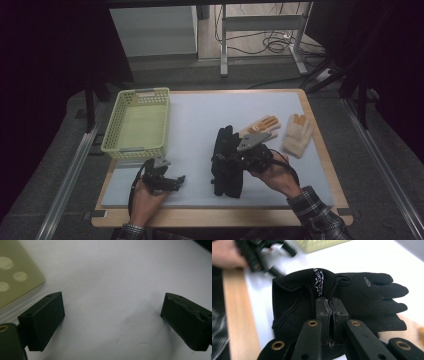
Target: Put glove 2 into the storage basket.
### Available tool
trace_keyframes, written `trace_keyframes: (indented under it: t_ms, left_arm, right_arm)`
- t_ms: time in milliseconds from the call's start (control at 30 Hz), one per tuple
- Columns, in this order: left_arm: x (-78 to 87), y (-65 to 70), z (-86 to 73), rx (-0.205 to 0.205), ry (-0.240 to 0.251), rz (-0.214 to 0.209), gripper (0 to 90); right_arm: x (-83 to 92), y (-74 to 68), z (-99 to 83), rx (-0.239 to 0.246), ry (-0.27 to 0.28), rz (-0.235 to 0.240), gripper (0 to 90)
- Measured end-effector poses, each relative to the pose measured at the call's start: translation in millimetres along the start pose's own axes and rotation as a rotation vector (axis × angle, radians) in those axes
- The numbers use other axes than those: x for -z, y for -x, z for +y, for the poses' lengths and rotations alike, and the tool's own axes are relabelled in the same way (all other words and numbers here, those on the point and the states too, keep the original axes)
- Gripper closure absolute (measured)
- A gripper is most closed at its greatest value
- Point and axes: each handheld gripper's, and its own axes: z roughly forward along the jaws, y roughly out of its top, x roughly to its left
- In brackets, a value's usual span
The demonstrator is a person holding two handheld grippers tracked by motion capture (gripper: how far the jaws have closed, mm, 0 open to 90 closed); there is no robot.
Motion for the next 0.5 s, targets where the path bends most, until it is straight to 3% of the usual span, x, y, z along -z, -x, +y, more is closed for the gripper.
trace_keyframes:
  t_ms: [100, 167, 433, 500]
  left_arm:
    - [0.0, 0.0, 0.0, 0.000, 0.000, 0.000, 5.7]
    - [0.0, 0.0, 0.0, 0.000, 0.000, 0.000, 5.7]
    - [0.0, 0.1, -0.1, -0.001, 0.001, 0.002, 5.7]
    - [-0.1, 0.2, -0.1, -0.001, 0.002, 0.002, 5.7]
  right_arm:
    - [-4.5, -5.4, -6.1, 0.017, -0.036, 0.000, 85.3]
    - [-10.6, -9.7, -15.4, 0.018, -0.088, 0.003, 85.3]
    - [-25.8, -17.1, -33.7, 0.016, -0.140, 0.006, 83.7]
    - [-32.3, -16.5, -40.7, -0.016, -0.131, 0.012, 78.9]
